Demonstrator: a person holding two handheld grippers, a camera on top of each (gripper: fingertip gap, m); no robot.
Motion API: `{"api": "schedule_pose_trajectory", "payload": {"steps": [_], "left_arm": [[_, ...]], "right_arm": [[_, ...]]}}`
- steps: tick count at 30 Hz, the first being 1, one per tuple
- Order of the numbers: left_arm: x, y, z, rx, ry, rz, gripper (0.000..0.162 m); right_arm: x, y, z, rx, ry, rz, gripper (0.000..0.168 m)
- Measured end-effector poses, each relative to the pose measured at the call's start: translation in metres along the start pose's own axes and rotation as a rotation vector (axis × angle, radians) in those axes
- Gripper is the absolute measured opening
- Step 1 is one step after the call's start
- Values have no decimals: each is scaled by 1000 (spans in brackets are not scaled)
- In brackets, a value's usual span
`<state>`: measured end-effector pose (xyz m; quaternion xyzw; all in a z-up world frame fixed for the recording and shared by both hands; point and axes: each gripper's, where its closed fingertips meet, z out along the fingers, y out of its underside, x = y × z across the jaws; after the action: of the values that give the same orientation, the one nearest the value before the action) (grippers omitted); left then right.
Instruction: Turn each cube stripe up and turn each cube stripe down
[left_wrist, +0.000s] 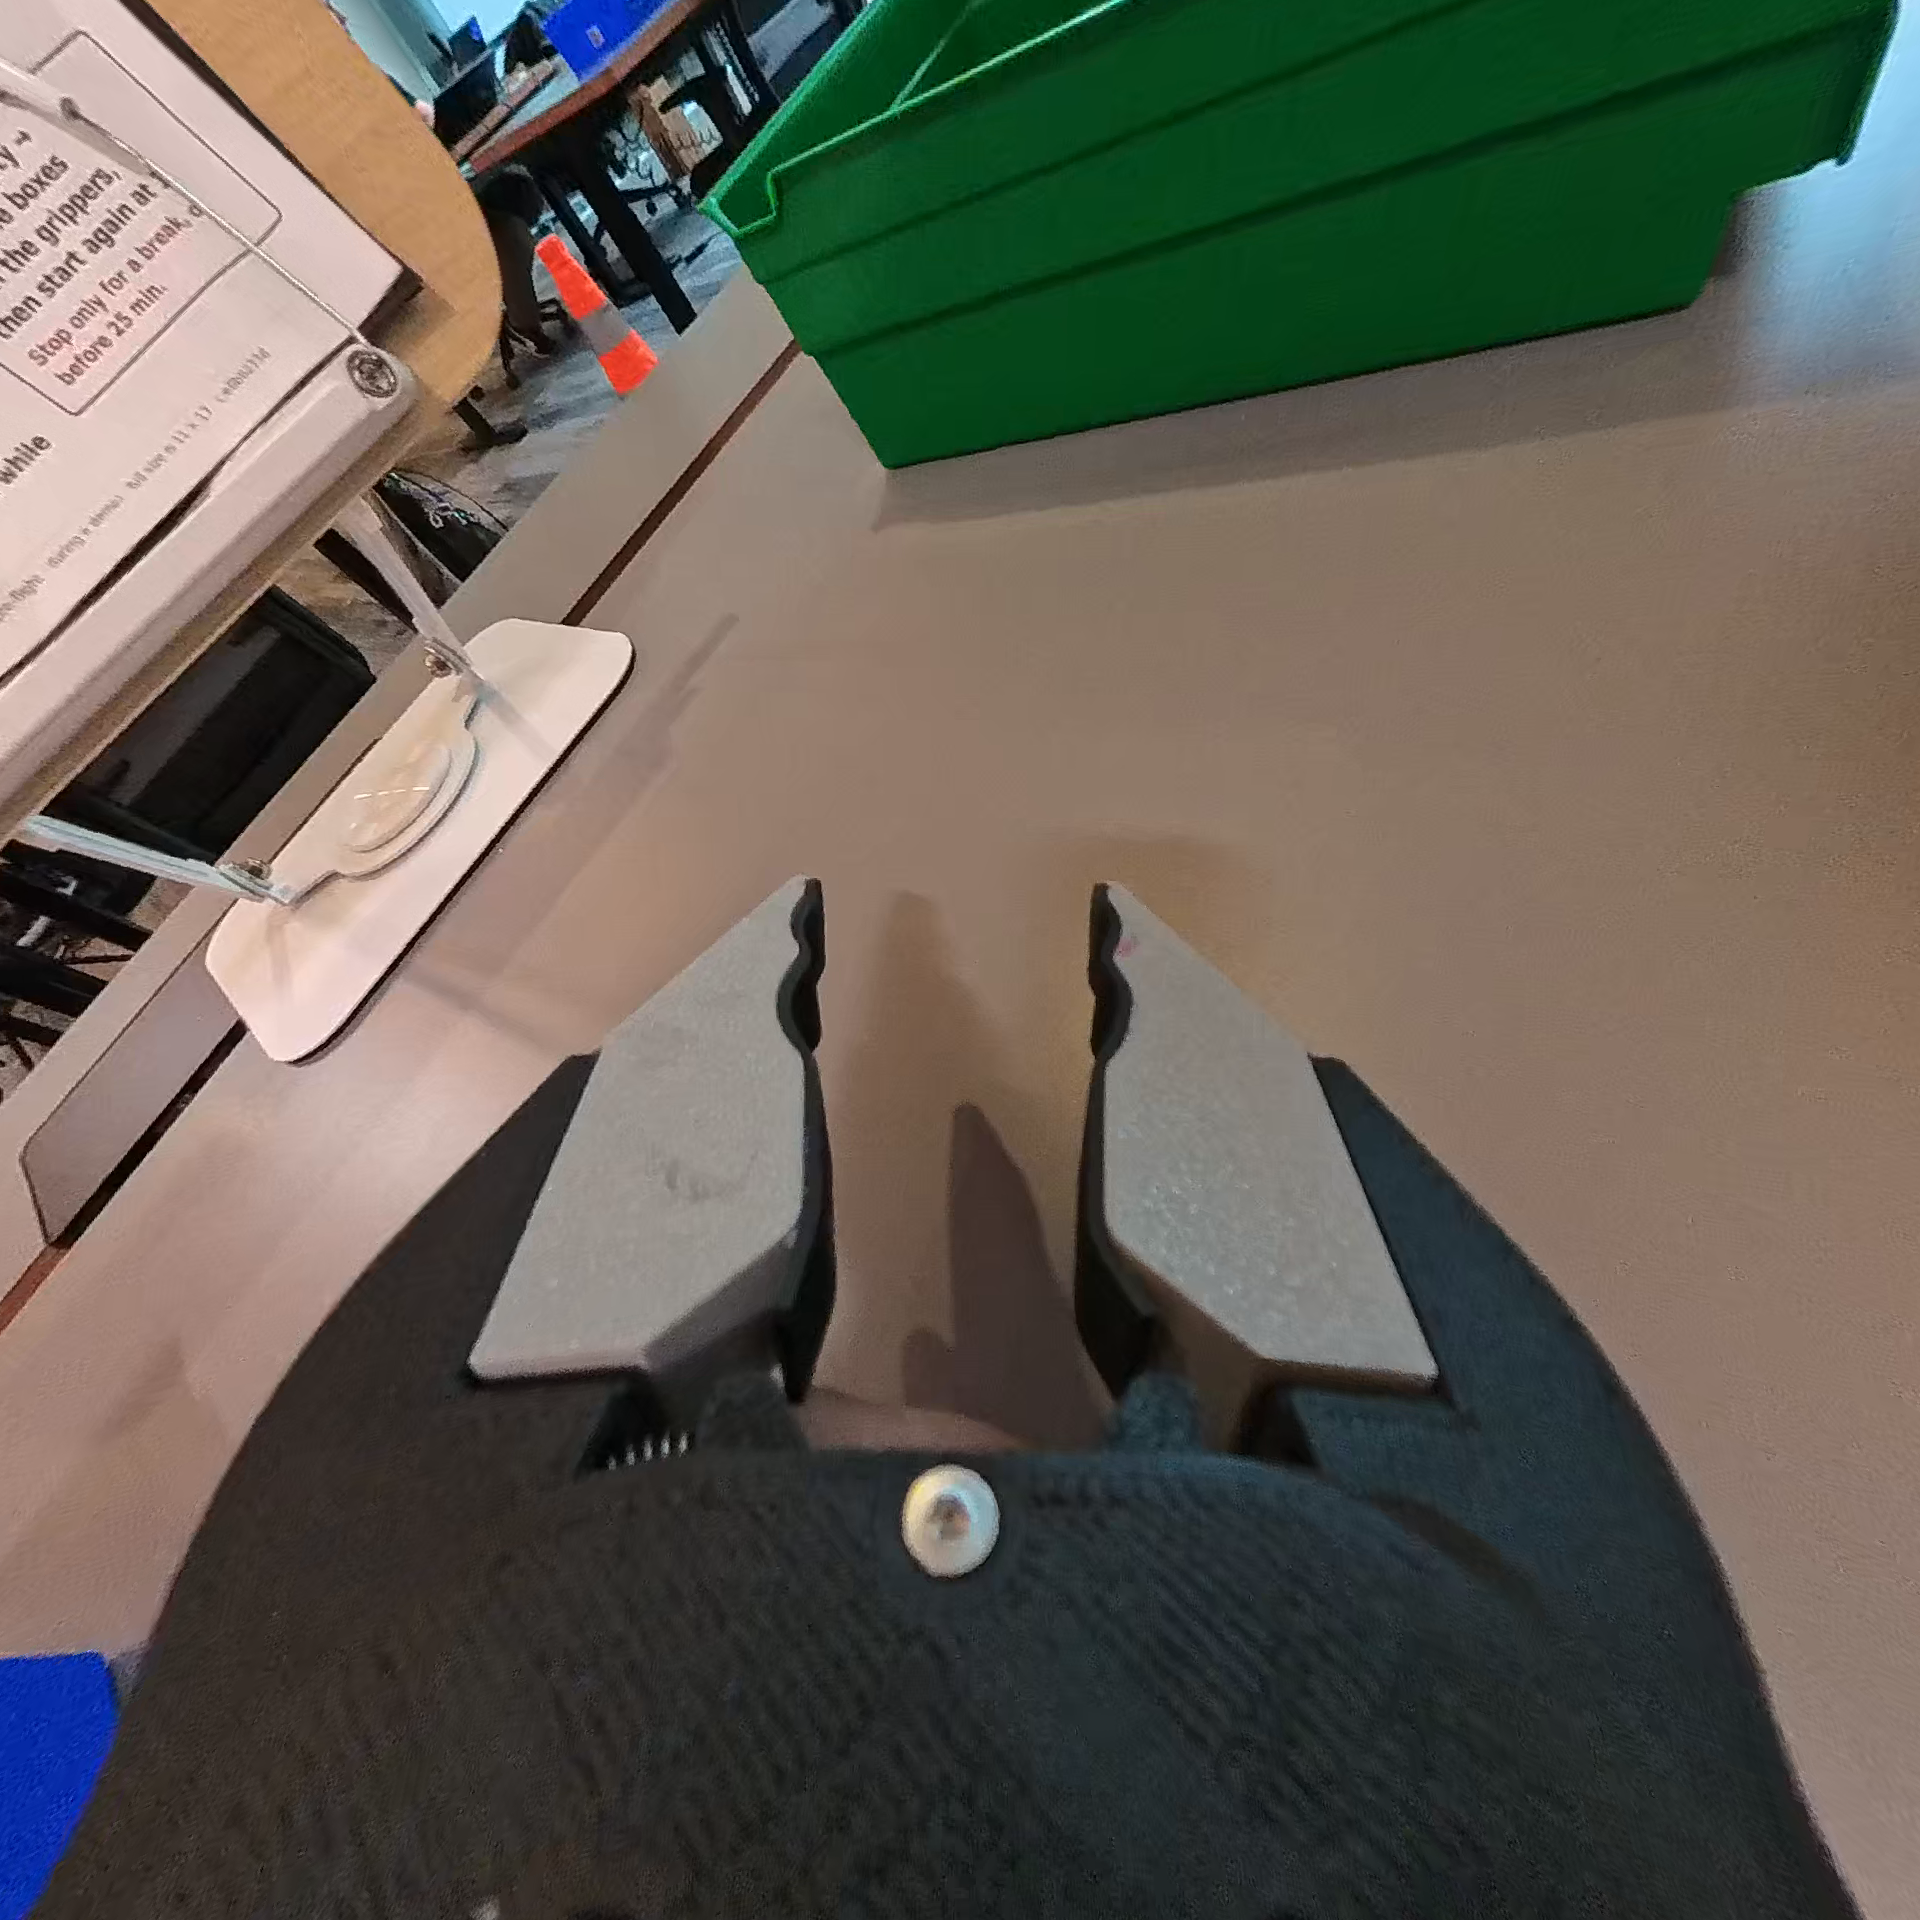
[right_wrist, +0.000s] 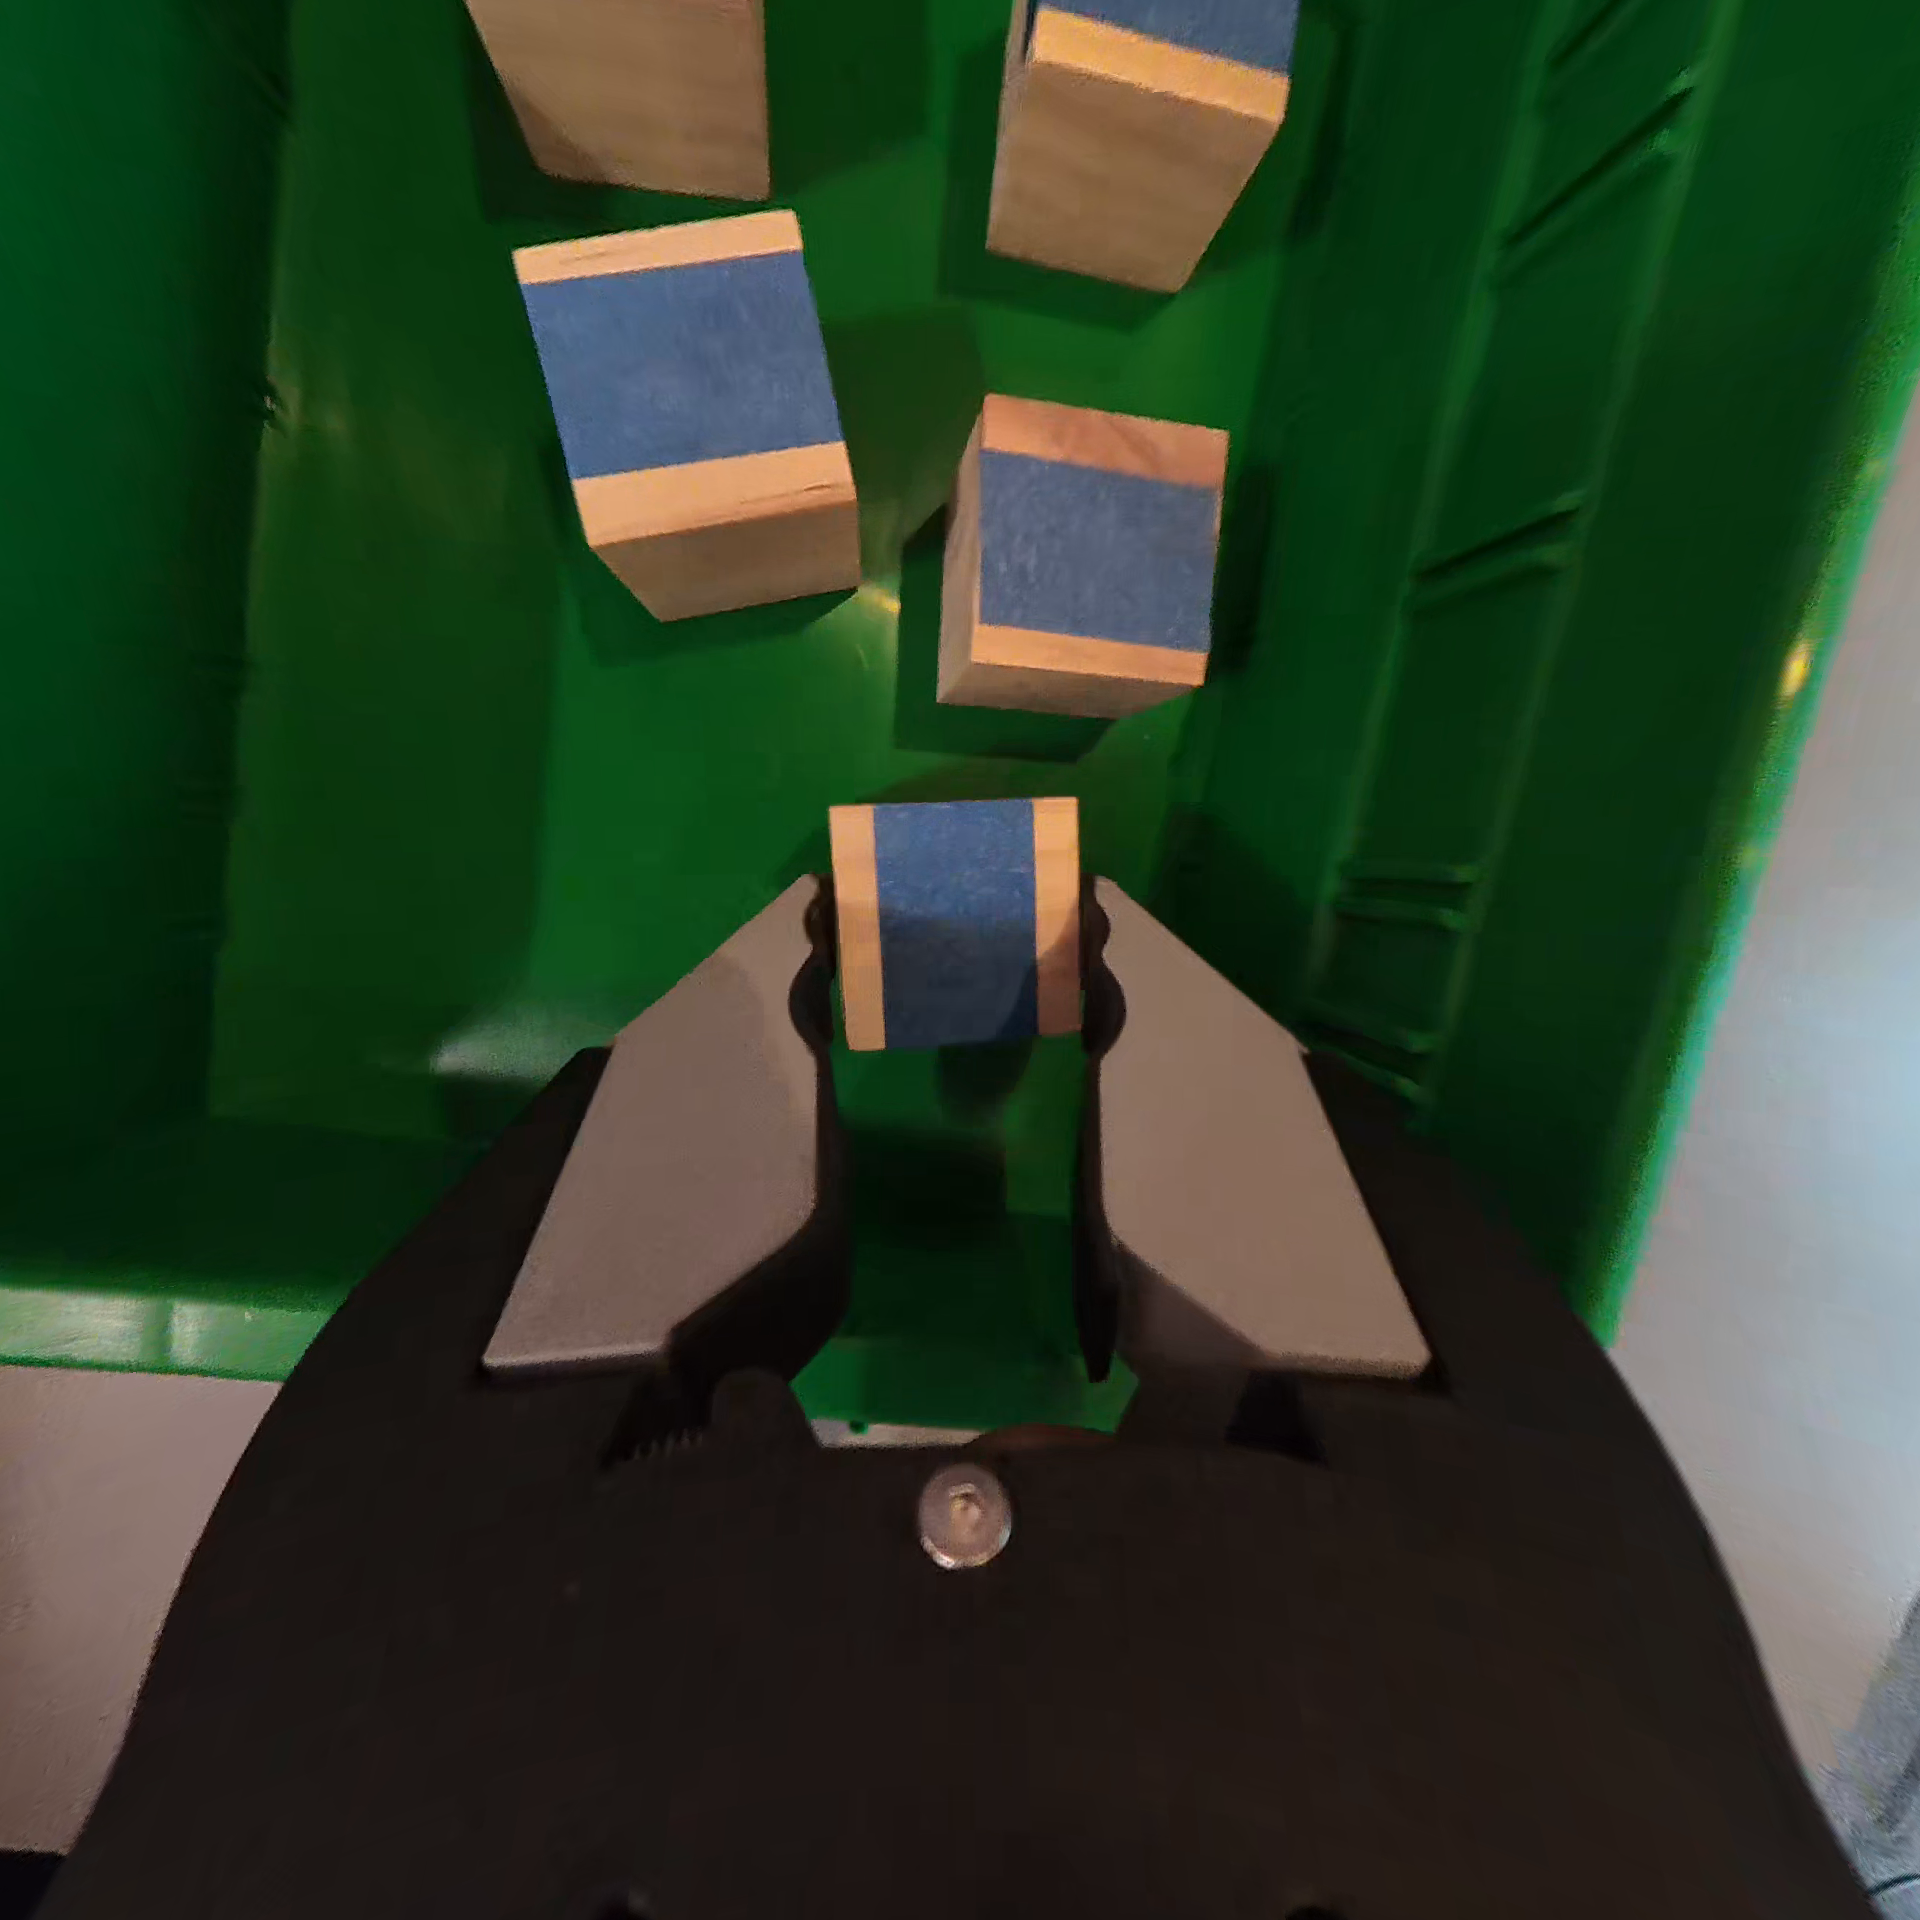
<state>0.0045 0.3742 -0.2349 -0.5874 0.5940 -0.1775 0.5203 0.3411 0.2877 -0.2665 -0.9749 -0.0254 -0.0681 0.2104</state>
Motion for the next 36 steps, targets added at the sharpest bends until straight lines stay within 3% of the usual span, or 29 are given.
{"api": "schedule_pose_trajectory", "payload": {"steps": [4,8,12,15,19,24,29,36], "left_arm": [[-3,3,0,-15,4,-34,50],[-4,6,1,-35,9,-55,50],[-4,9,3,-50,21,-65,49],[-4,9,3,-50,37,-78,50],[-1,7,2,-34,67,-87,50],[-4,4,-1,-6,45,-82,48],[-5,6,-1,-18,42,-97,48],[-4,10,0,-56,-3,-60,48]], "right_arm": [[-2,-6,-11,35,18,-4,52],[-23,-39,-58,186,21,-23,52],[-104,-97,-119,482,-134,-114,53],[-186,-127,-134,645,-351,-173,54],[-255,-147,-89,705,-411,-241,54],[-294,-145,-6,617,-429,-287,47],[-290,-140,7,583,-383,-330,47],[-295,-133,1,584,-455,-294,47]]}}
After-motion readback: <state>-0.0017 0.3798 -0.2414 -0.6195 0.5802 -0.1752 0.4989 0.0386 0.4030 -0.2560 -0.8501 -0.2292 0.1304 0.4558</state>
